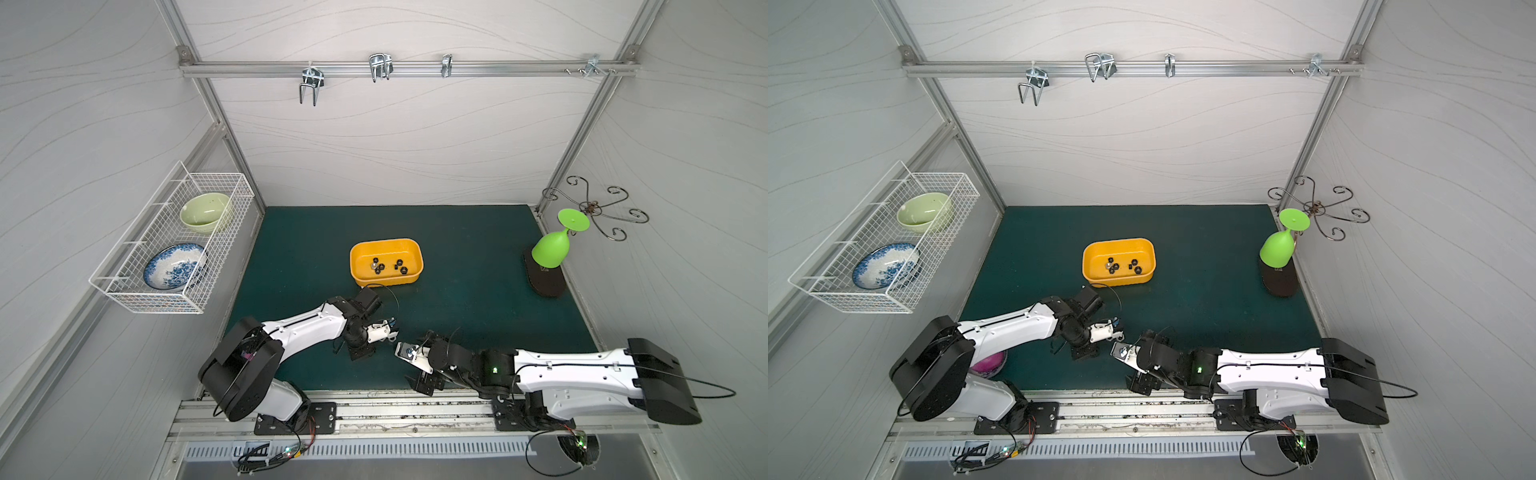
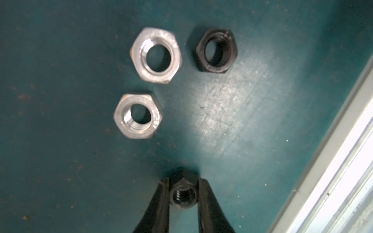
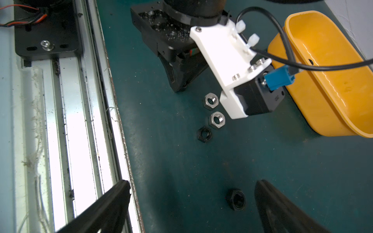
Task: Put the nuts on the desktop into the storage box
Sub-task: Pick up the nut from the center of the board.
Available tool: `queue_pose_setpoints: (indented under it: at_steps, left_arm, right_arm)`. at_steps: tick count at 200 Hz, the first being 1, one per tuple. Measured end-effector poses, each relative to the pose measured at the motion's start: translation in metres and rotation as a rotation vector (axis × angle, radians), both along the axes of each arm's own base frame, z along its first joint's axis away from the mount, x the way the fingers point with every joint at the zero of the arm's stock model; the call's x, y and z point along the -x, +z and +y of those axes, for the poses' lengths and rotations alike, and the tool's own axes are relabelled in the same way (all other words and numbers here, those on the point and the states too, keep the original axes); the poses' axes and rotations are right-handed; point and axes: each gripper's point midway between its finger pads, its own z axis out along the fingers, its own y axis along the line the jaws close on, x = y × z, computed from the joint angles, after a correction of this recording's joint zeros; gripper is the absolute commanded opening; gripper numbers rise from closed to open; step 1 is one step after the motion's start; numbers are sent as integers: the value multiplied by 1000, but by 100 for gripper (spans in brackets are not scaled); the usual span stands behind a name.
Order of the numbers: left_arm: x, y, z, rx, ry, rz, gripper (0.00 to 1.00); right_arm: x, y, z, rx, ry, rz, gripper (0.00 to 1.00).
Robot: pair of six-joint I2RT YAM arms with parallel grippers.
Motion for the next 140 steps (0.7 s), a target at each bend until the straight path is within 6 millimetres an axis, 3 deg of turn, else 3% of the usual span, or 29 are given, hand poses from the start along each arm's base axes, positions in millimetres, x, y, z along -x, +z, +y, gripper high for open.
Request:
queue_pose_setpoints:
  at_steps: [55, 105, 140]
  left_arm:
    - [-24, 36, -12, 31, 21, -34, 18]
    - [-66, 93, -23, 93, 92, -68, 18]
    - [-95, 126, -26, 98, 136, -113, 16]
  right_arm:
    - [-5, 13, 6, -47, -45, 9, 99]
    - [-19, 60, 22, -167, -142, -5, 99]
    - [-33, 74, 24, -207, -214, 2, 99]
